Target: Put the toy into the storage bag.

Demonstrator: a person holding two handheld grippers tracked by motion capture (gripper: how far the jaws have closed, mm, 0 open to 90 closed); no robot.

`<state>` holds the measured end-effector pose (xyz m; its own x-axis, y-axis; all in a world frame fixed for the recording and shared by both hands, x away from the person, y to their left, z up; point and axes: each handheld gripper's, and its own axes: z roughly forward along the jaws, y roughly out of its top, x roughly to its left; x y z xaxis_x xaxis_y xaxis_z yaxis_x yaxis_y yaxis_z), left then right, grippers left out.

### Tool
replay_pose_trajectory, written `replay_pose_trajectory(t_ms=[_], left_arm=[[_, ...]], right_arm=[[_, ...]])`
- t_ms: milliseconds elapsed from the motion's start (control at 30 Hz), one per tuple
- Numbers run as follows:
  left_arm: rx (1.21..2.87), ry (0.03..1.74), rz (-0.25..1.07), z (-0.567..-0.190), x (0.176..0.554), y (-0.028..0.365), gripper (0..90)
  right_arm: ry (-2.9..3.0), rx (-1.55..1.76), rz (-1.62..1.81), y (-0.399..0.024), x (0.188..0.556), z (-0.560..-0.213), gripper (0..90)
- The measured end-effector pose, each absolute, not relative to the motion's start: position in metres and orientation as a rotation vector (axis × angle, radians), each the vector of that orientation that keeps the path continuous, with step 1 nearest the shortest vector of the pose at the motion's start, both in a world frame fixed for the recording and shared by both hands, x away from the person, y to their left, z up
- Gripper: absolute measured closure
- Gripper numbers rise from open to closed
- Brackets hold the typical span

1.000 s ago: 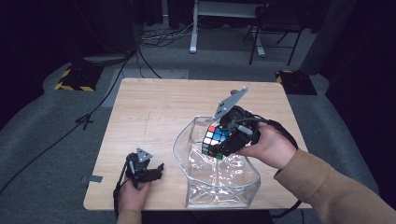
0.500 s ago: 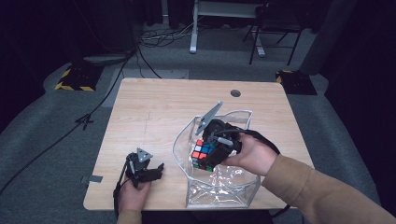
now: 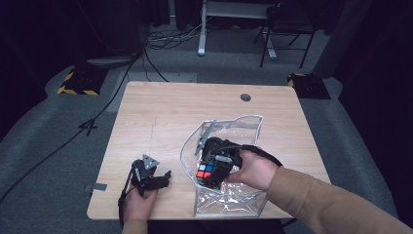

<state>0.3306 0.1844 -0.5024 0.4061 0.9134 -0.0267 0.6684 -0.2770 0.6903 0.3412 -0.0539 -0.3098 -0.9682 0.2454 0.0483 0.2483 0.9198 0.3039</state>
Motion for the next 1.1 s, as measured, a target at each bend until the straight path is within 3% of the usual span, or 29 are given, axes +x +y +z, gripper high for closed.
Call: replay_pose_trajectory(t_ms=[1100], left_arm=[[2.040,1.340,0.497,-0.502,0.331,0.184,19.1]], right_arm=[[-3.016,-0.481,-0.266,-0.048,0.344,-0.362,33.8]])
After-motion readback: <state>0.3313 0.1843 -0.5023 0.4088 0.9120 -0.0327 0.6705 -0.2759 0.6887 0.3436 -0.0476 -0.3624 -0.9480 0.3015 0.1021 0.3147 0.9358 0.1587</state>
